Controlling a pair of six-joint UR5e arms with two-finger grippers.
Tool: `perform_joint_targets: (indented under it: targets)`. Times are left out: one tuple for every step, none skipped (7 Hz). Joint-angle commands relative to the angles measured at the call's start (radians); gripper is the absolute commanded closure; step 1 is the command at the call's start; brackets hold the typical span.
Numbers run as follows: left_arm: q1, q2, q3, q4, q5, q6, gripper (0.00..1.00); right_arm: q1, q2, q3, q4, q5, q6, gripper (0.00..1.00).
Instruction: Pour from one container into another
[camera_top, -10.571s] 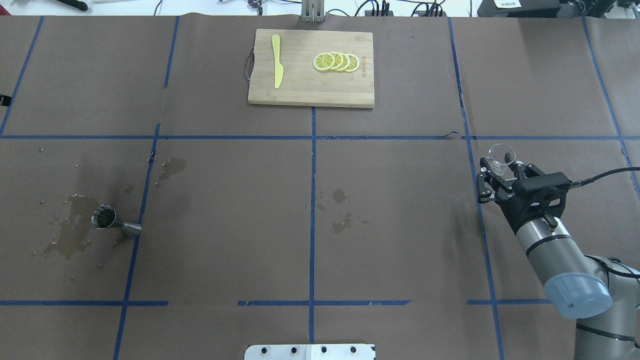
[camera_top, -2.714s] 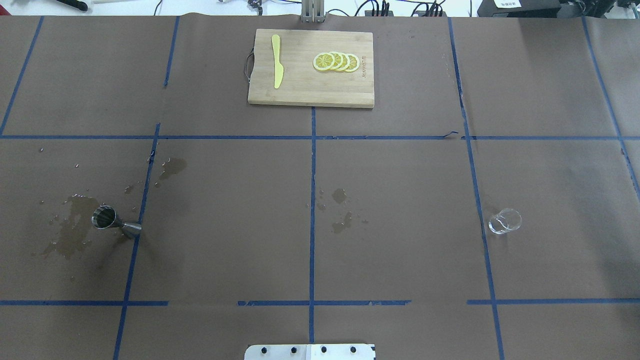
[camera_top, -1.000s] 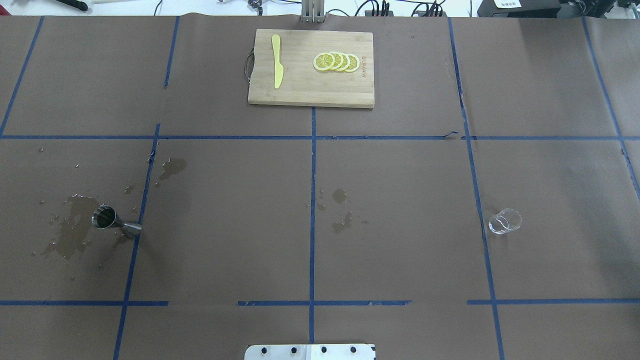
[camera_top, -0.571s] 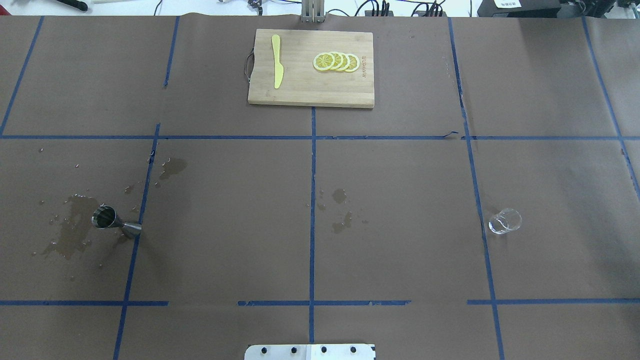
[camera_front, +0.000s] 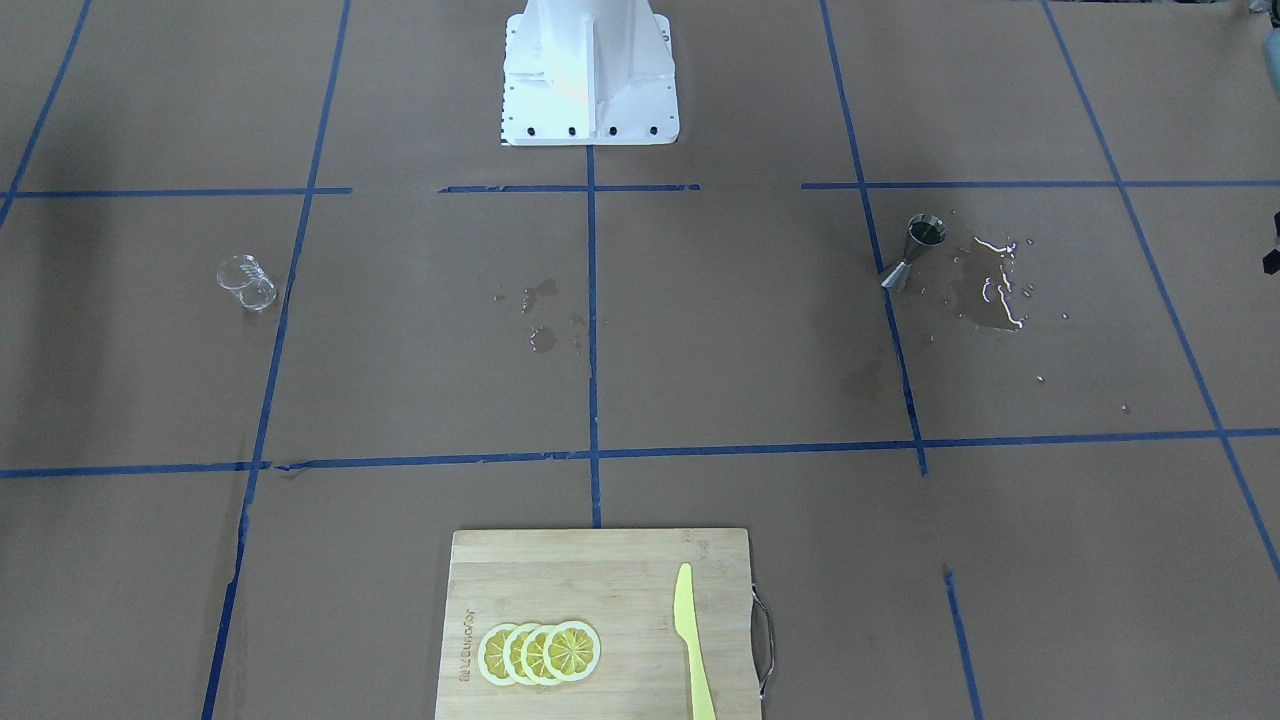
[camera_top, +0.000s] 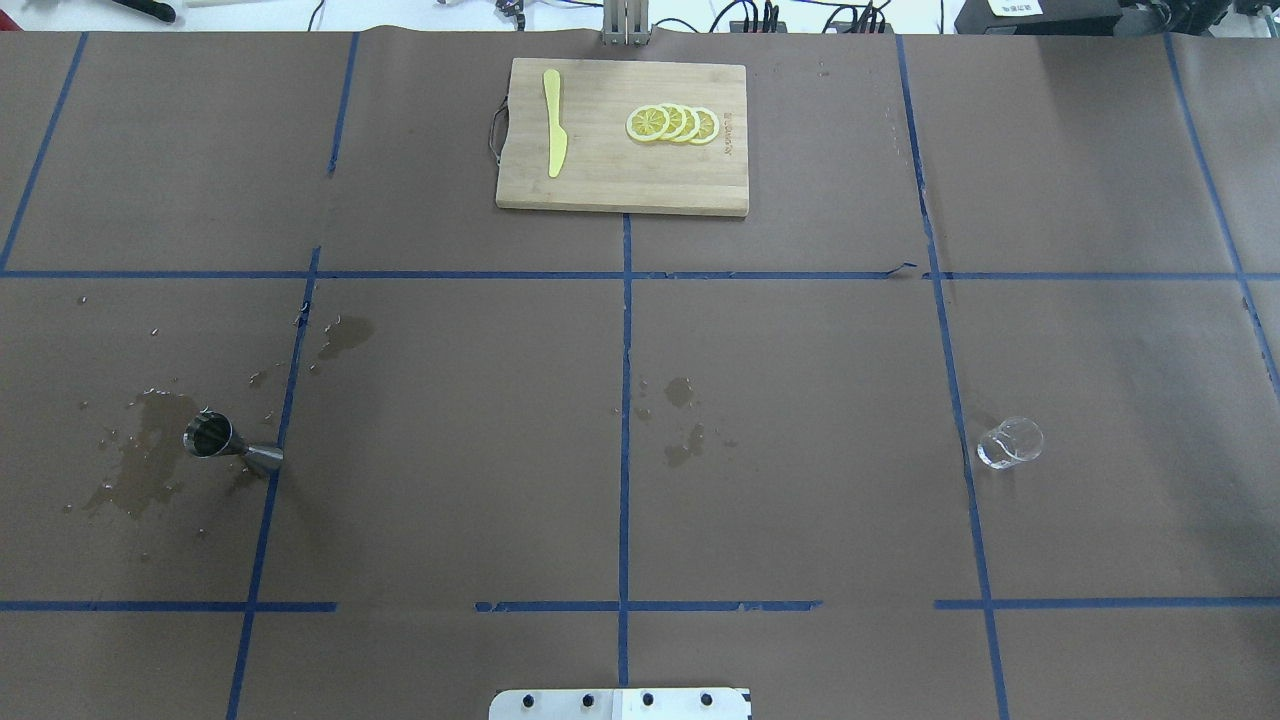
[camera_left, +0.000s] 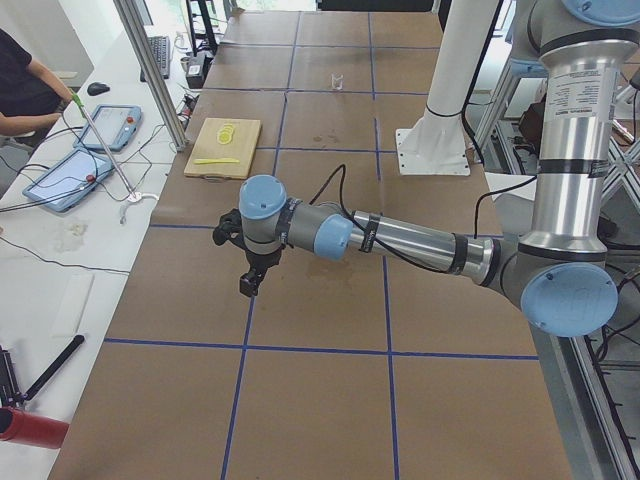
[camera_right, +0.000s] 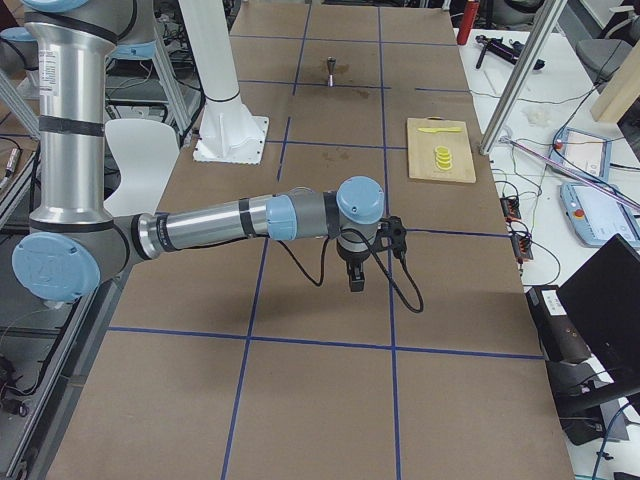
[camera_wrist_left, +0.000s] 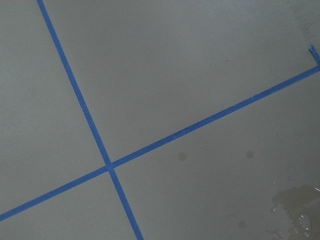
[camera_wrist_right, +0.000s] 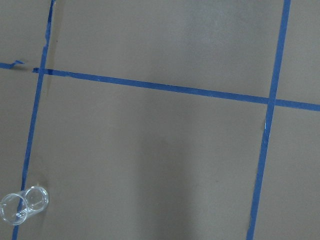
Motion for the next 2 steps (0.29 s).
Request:
perform_joint_targets:
  targets:
    - [-0.001, -0.015, -0.006, 0.000, -0.010, 0.000, 0.00, 0.000, 0.002, 0.005, -0.001, 0.004, 0.000, 0.00]
    - [-0.001, -0.022, -0.007, 0.002, -0.010, 0.000, 0.00, -0.002, 0.003, 0.005, 0.000, 0.002, 0.000, 0.00]
